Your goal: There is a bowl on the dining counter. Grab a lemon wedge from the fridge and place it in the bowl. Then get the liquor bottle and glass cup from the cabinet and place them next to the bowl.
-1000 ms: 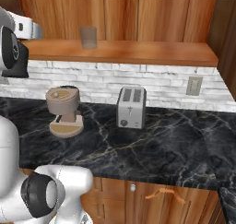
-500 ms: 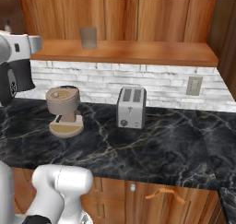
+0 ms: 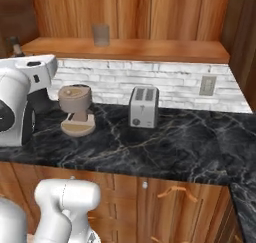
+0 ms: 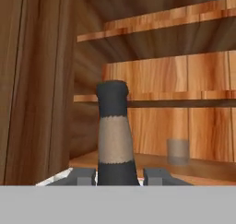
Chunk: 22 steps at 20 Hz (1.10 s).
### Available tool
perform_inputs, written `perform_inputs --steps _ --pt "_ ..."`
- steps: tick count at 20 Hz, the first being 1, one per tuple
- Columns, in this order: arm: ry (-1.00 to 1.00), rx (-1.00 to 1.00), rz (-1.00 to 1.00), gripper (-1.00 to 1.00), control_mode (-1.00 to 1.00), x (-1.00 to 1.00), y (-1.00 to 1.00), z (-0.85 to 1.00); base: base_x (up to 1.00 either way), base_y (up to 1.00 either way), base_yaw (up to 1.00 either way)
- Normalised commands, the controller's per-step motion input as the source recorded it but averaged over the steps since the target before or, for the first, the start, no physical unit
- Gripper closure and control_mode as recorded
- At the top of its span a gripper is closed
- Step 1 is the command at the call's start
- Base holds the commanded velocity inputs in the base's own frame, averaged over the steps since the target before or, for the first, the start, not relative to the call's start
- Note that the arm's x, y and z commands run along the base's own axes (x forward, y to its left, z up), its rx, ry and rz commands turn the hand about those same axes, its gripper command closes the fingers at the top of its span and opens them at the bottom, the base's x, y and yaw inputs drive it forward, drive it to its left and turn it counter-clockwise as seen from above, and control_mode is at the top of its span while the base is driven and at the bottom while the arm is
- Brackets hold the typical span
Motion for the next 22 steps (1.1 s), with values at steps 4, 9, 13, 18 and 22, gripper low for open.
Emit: perform_inputs --steps 4,9,13,18,22 --pt "0.0 0.0 0.0 1.0 1.0 0.0 0.0 0.0 -0.99 -0.01 0.14" --pt "0.0 0.0 0.0 1.0 1.0 0.0 0.0 0.0 -0.99 0.0 0.43" --pt "0.0 0.0 0.0 1.0 1.0 0.0 0.0 0.0 -1.0 0.0 0.54" --pt "0.0 0.0 0.0 1.0 1.0 0.0 0.0 0.0 -1.0 0.11 0.56" --pt "0.0 0.0 0.0 1.0 1.0 0.0 0.0 0.0 -0.9 0.33 0.57"
